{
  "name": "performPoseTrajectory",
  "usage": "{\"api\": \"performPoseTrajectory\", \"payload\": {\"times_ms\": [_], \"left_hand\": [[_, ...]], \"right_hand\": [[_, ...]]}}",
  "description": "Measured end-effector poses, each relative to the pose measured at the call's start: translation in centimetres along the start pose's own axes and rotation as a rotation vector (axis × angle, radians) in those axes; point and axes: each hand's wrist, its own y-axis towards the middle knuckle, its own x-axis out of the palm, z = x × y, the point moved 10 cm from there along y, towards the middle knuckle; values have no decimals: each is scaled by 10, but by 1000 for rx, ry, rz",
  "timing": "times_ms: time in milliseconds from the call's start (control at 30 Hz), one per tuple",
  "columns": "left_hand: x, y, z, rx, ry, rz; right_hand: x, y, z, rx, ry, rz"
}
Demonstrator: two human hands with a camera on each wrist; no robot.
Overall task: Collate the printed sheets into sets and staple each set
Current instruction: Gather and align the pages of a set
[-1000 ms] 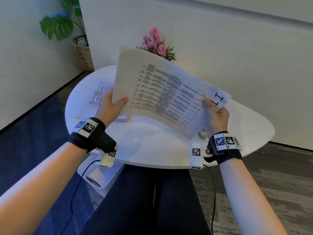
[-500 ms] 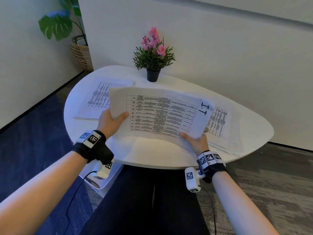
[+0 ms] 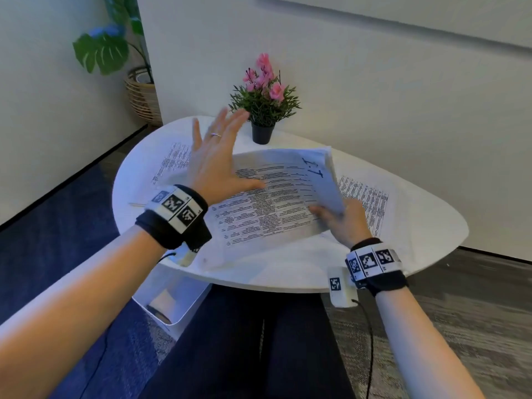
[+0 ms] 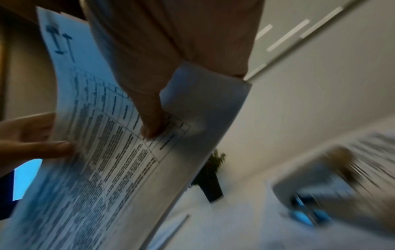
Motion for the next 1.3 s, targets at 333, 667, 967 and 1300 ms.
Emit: {"api": "performPoseTrajectory", "payload": {"times_ms": [333, 667, 967, 1300], "left_hand": [[7, -7, -15, -288, -396, -1], [41, -26, -23, -618, -827, -113], [53, -40, -36, -702, -835, -141], [66, -54, -66, -867, -909, -35]], "right_hand": [[-58, -5, -30, -125, 251, 370], [18, -9, -16, 49, 305, 61], [25, -15, -16, 108, 351, 16], [49, -27, 7, 259, 276, -141]]}}
